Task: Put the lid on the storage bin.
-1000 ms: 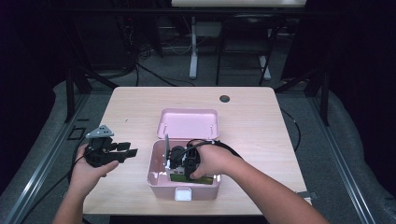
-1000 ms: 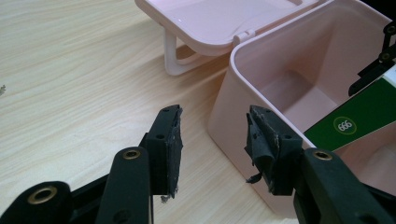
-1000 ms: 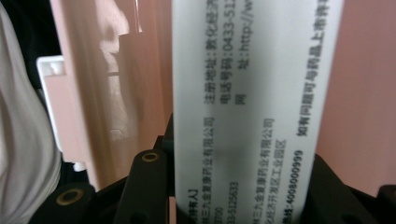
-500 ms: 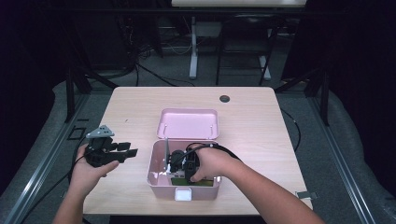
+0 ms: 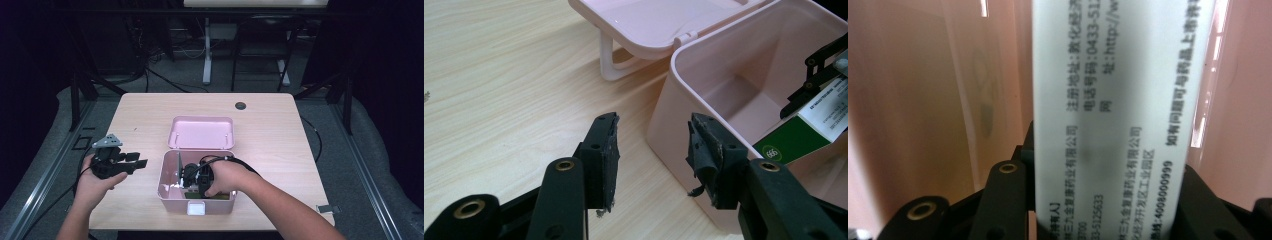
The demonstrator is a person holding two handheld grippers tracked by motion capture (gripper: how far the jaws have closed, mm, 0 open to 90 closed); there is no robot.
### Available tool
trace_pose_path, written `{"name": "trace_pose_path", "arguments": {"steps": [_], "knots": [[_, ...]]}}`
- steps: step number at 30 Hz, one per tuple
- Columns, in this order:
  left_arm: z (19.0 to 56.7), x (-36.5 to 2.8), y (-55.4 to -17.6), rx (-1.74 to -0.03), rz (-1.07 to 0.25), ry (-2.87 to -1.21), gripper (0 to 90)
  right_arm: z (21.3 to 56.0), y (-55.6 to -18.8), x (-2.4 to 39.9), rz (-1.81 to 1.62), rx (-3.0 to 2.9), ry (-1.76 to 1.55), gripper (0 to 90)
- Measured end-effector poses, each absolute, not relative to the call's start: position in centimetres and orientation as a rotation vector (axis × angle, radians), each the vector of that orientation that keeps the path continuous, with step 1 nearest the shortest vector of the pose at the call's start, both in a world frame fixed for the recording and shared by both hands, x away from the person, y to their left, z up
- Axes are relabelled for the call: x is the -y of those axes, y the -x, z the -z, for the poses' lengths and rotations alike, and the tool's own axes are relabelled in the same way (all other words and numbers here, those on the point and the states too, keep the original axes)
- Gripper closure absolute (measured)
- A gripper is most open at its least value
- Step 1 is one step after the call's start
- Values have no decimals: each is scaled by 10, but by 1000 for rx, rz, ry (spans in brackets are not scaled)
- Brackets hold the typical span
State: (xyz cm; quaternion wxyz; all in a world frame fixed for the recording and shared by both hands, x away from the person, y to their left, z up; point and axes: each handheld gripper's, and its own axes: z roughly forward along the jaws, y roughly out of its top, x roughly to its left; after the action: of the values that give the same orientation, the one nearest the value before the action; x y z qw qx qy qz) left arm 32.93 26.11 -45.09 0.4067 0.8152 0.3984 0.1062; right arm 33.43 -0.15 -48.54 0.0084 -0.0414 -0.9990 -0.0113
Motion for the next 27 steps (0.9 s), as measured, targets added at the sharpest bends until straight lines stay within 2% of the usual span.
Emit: {"name": "trace_pose_path", "arguments": {"steps": [27], "knots": [[450, -263, -329, -1006, -270, -2051, 548, 497, -336, 2, 27, 3101, 157, 622]]}}
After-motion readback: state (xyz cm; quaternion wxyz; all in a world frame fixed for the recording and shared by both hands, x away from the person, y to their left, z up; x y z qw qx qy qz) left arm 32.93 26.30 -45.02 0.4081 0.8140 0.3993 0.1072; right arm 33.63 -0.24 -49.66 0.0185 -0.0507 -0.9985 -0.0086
